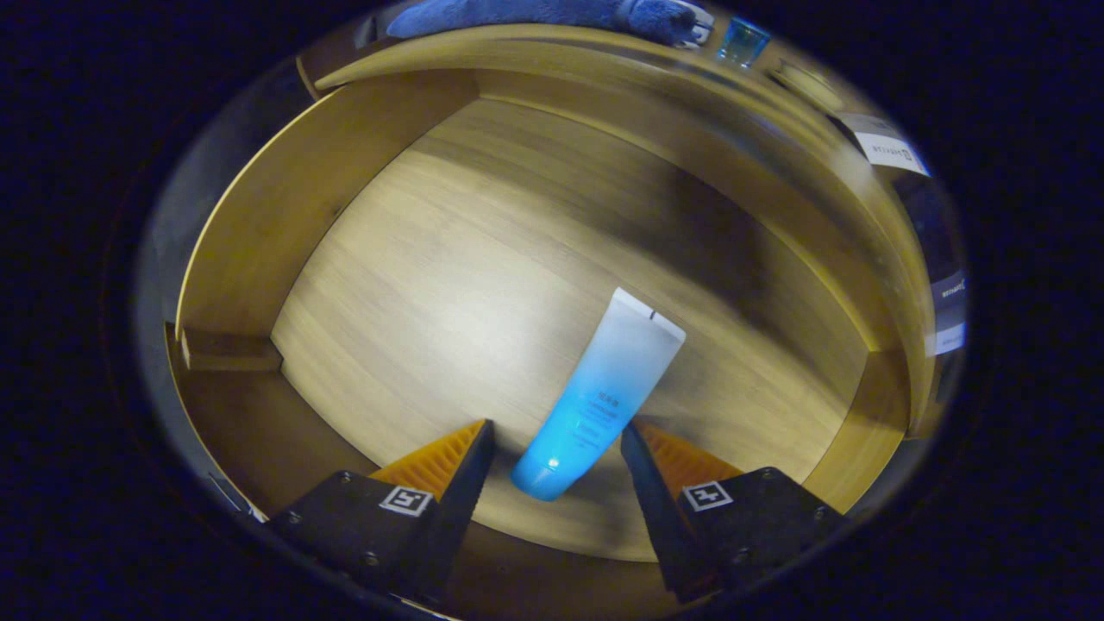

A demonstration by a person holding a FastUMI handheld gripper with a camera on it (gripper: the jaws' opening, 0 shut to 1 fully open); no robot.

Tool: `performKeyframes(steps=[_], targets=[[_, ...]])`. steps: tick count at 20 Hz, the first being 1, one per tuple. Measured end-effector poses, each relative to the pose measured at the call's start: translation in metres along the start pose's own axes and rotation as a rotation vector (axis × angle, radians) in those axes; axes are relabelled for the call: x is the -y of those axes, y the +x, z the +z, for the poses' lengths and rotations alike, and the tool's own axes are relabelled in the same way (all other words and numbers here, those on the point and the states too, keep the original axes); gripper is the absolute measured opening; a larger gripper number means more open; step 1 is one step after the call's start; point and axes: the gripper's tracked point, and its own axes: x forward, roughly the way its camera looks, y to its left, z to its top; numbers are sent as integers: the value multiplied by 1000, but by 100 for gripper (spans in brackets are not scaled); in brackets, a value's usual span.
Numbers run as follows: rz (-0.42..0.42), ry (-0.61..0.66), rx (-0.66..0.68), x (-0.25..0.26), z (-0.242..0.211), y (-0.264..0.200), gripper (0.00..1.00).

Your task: Pull open the drawer, take out the items inside it, and place them on the countertop above the cabinet.

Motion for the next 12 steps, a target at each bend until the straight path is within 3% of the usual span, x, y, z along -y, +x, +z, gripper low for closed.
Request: performKeyframes(steps=[2, 4, 6, 7, 12], targets=[[1, -7, 3, 1, 1, 3, 71], [-11, -35, 8, 4, 5, 1, 42], [-27, -61, 14, 4, 7, -3, 41], [-38, -86, 17, 5, 4, 2, 31], [-88, -145, 59, 8, 5, 1, 31]])
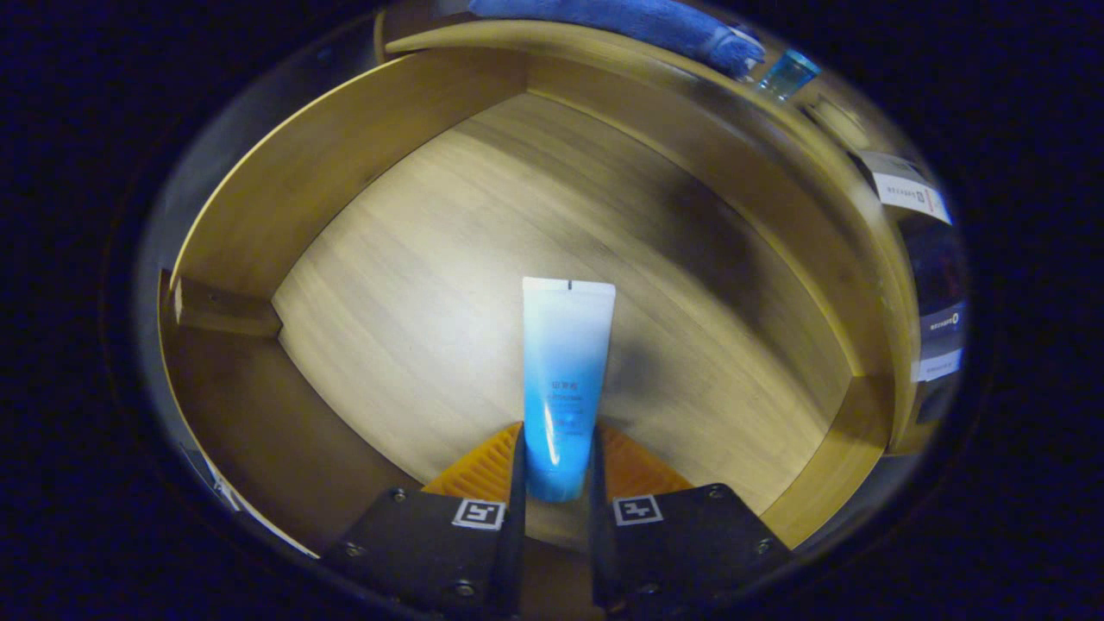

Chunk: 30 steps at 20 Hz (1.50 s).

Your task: Pull open the drawer, take out the items inside it, and place them on the countertop above the cabinet.

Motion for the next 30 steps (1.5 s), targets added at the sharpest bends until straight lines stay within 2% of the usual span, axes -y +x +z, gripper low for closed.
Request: performKeyframes(steps=[8, 14, 19, 25, 30], targets=[[35, 77, 175, 1, 12, -10, 31], [113, 121, 350, 0, 31, -66, 31], [123, 168, 501, 11, 55, -117, 31], [36, 250, 646, 58, 98, -156, 31], [-104, 292, 657, 108, 127, -140, 31]])
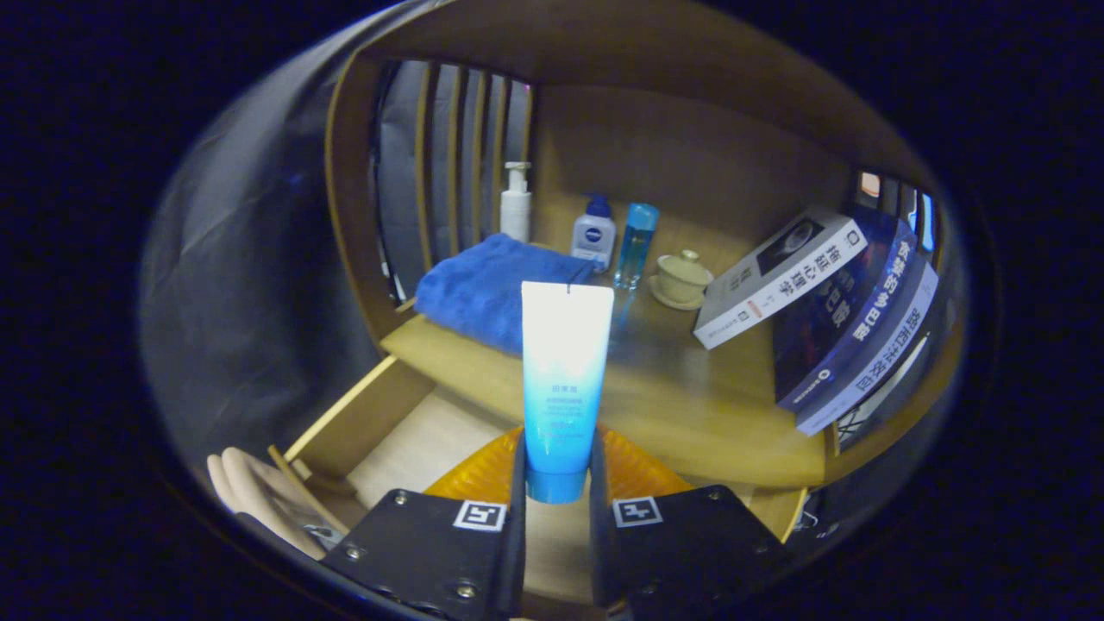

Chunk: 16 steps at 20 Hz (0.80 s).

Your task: Pull open the drawer, take out the items inside it, and place them on the countertop above the cabinet.

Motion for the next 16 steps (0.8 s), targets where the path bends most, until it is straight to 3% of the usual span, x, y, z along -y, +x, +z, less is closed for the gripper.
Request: performKeyframes(steps=[5, 16], targets=[[-85, -1, -32, 22, 0, 41, 31], [-93, 29, -50, 21, -3, 71, 31]])
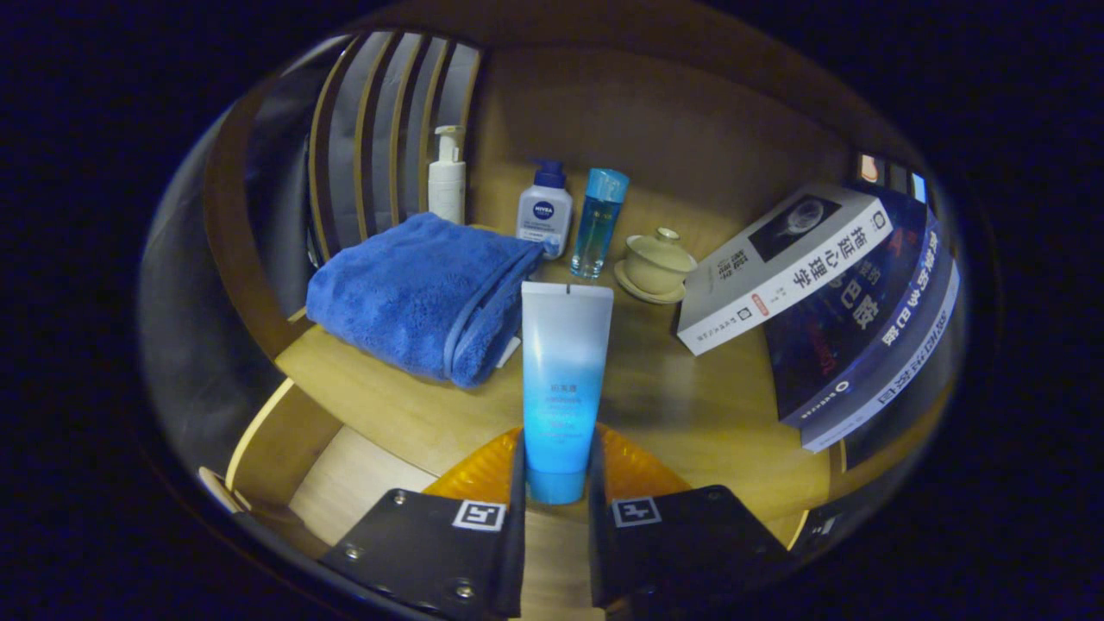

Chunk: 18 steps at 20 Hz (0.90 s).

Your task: Pull open the drawer, take out the items inside it, and place them on the countertop above the cabinet.

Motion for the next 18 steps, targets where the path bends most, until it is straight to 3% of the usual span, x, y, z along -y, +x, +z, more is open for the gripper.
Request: performKeyframes(steps=[3, 10, 15, 18], targets=[[-27, -16, 20, 6, 3, 2, 31], [-49, 33, 91, 8, 14, 3, 42], [-98, 4, 213, 20, 35, -27, 42], [-67, -22, 273, 10, 34, -60, 42]])
